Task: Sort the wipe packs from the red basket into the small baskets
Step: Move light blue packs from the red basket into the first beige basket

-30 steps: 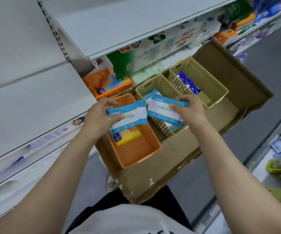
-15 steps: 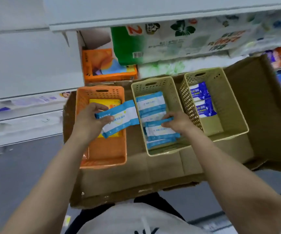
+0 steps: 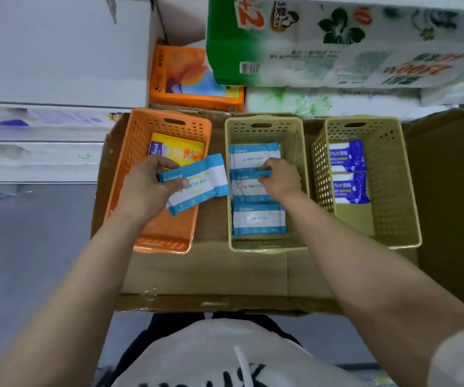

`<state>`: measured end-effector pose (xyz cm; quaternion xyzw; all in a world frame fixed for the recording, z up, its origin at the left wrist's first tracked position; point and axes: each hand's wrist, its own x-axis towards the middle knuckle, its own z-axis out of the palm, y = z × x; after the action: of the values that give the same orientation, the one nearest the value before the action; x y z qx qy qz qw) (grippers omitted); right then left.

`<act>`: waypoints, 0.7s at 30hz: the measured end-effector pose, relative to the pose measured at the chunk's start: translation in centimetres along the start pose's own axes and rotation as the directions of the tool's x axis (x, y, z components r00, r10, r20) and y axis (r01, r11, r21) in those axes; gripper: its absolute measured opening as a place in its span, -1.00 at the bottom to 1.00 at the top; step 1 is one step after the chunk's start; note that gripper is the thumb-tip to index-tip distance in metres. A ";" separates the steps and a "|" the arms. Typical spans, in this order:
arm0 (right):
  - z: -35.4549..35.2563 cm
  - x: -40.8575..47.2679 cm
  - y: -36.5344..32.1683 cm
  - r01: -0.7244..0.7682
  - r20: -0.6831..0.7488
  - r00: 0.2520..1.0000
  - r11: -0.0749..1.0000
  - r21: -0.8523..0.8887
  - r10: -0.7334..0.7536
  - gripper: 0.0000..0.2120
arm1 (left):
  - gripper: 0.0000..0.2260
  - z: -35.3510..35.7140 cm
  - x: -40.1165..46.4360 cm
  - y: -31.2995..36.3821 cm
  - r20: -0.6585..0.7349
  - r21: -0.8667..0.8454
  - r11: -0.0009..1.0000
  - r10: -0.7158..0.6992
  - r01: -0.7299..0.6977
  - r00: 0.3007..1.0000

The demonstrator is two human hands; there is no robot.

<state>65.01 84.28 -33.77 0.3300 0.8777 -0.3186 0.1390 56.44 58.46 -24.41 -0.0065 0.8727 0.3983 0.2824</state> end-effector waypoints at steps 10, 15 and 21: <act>0.9 0.6 0.6 0.101 0.018 0.995 0.935 -0.341 -0.101 -0.70 | -0.72 1.3 0.7 1.2 0.044 0.044 0.999 0.020 -0.022 0.999; -1.3 -1.5 -1.4 0.168 -0.222 0.965 0.979 0.119 -0.138 -0.77 | -0.78 2.4 0.8 2.4 0.165 0.043 0.997 0.063 -0.071 0.984; -6.1 -4.3 -3.7 0.037 0.419 0.867 0.871 0.489 -0.272 -0.78 | -0.84 5.0 0.7 4.6 0.328 -0.138 0.988 0.104 -0.061 0.939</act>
<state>65.55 83.95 -25.44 0.1917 0.7381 -0.6009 0.2395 57.21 65.23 -24.25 0.0798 0.7847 0.4595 0.4083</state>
